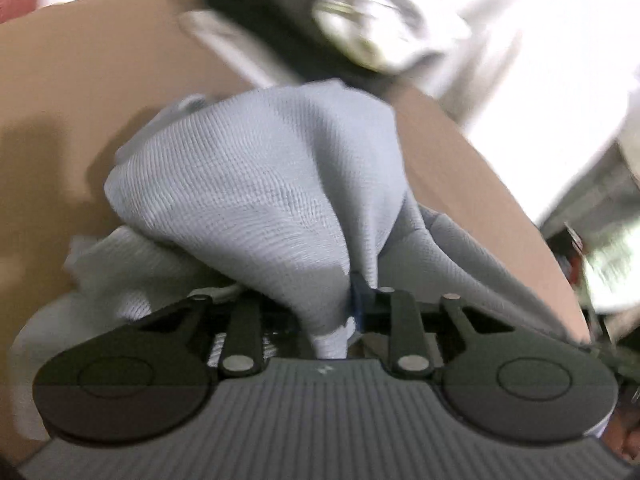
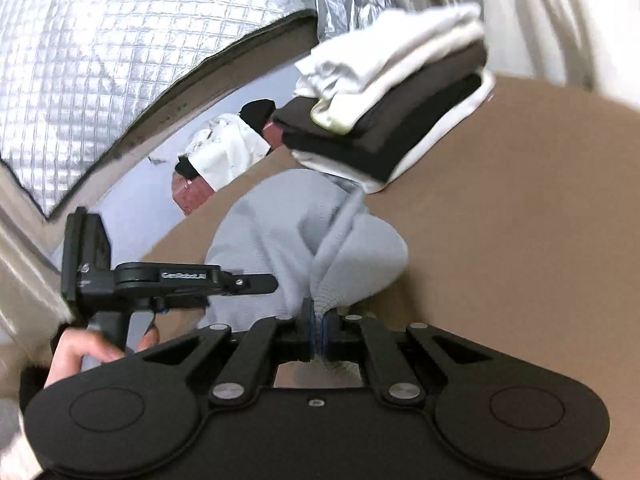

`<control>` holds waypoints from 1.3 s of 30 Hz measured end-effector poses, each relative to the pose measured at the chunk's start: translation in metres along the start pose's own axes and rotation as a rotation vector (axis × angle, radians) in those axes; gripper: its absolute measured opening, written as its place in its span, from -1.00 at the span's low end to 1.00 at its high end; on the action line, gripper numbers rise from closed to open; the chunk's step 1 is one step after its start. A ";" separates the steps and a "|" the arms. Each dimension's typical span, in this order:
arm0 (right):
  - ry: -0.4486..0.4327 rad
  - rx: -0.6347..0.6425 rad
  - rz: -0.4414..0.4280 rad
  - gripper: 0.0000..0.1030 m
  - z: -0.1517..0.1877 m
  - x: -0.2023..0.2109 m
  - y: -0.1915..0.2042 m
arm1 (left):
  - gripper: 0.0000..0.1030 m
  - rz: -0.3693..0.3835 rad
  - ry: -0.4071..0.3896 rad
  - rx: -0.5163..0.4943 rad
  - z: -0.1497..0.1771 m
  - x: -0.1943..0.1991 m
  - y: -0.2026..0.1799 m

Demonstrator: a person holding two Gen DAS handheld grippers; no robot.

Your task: Fold clothes

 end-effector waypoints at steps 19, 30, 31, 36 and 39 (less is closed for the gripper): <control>-0.388 -0.184 0.402 -0.90 0.048 0.212 -0.183 | -0.85 -0.209 -0.225 -0.580 -0.038 -0.040 -0.236; -0.419 -0.328 0.500 -0.90 0.069 0.228 -0.240 | -0.88 -0.112 -0.490 -0.648 -0.034 0.026 -0.288; -0.400 -0.345 0.497 -0.90 0.070 0.224 -0.240 | -0.88 -0.132 -0.456 -0.634 -0.029 0.017 -0.273; -0.330 -0.346 0.447 -0.89 0.069 0.206 -0.226 | -0.88 -0.260 -0.371 -0.609 0.006 -0.002 -0.186; -0.261 -0.358 0.428 -0.89 0.075 0.198 -0.221 | -0.88 -0.338 -0.443 -0.608 0.003 0.011 -0.147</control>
Point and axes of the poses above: each gripper's, at about its wrist camera, not at the fingertips, and x roughly against the way its jaws point, y to its left, z to its underside, the point moved 8 cm from there along -x, roughly the way its jaws point, and after that the axes turned 11 degrees about x, right-handed, at the moved point
